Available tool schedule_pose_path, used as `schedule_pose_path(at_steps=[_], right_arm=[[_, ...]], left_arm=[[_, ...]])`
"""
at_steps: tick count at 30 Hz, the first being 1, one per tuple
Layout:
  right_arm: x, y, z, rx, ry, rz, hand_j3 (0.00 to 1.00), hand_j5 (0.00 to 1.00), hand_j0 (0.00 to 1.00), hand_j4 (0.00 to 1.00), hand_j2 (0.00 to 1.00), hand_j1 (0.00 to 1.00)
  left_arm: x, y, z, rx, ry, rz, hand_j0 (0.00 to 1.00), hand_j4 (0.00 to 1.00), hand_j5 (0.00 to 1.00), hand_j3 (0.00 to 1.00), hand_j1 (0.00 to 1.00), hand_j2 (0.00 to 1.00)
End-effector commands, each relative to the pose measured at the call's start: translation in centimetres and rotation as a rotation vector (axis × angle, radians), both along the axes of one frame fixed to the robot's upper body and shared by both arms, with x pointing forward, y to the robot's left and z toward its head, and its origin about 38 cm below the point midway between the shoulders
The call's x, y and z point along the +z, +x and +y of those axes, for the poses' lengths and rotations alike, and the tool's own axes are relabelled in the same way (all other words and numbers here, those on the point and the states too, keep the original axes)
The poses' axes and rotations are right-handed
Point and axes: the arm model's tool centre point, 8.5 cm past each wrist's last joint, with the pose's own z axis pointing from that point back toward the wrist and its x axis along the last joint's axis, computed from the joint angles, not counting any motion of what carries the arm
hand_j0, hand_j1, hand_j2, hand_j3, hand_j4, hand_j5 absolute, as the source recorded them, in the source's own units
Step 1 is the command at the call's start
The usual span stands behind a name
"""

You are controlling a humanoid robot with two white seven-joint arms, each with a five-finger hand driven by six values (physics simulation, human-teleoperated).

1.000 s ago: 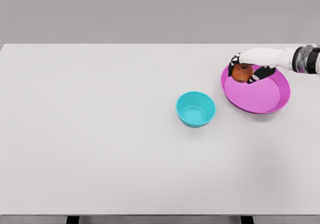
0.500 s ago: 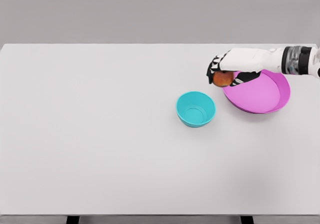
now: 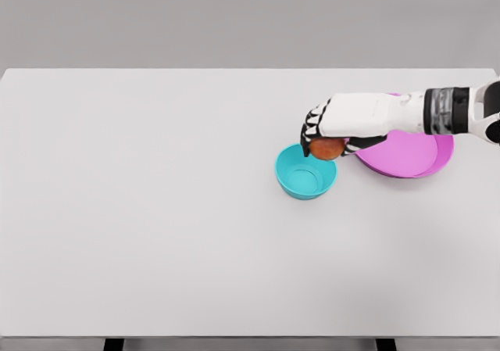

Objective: Put the apple from the pink plate into the blue bowl with your right arm

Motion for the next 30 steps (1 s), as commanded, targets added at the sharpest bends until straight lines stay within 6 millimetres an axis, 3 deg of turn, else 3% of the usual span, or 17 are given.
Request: schedule_pose_path(at_steps=[1,16,17,18,19,26,29,30], right_arm=[[-0.2,-0.3,0.6,0.017,0.002,0.007,0.56,0.56,0.56,0.56,0.56,0.56],[-1.4,-0.6,2.0,0.049,0.000,0.035,0.57,0.57,0.57,0.57,0.57,0.57],[-1.4,-0.6,2.0,0.049,-0.002,0.034,0.60,0.60,0.60,0.60,0.60,0.60],[-1.4,-0.5,2.0,0.046,0.000,0.037,0.94,0.94,0.94,0.94,0.94,0.94],[-1.4,-0.5,1.9,0.043,-0.001,0.037,1.00,1.00,1.00,1.00,1.00,1.00],[-1.3,-0.4,1.9,0.044,0.000,0.034,1.00,1.00,1.00,1.00,1.00,1.00],[-0.2,-0.1,1.2,0.027,0.007,0.007,1.00,1.00,1.00,1.00,1.00,1.00],[1.3,0.3,0.3,-0.001,0.030,-0.027,1.00,1.00,1.00,1.00,1.00,1.00]], left_arm=[[0.0,0.0,0.0,0.000,0.000,0.000,1.00,1.00,1.00,1.00,1.00,1.00],[0.0,0.0,0.0,0.000,0.000,0.000,1.00,1.00,1.00,1.00,1.00,1.00],[0.0,0.0,0.0,0.000,0.000,0.000,1.00,1.00,1.00,1.00,1.00,1.00],[0.0,0.0,0.0,0.000,0.000,0.000,1.00,1.00,1.00,1.00,1.00,1.00],[0.0,0.0,0.0,0.000,0.000,0.000,1.00,1.00,1.00,1.00,1.00,1.00],[0.0,0.0,0.0,0.000,0.000,0.000,1.00,1.00,1.00,1.00,1.00,1.00],[0.0,0.0,0.0,0.000,0.000,0.000,1.00,1.00,1.00,1.00,1.00,1.00],[0.0,0.0,0.0,0.000,0.000,0.000,1.00,1.00,1.00,1.00,1.00,1.00]])
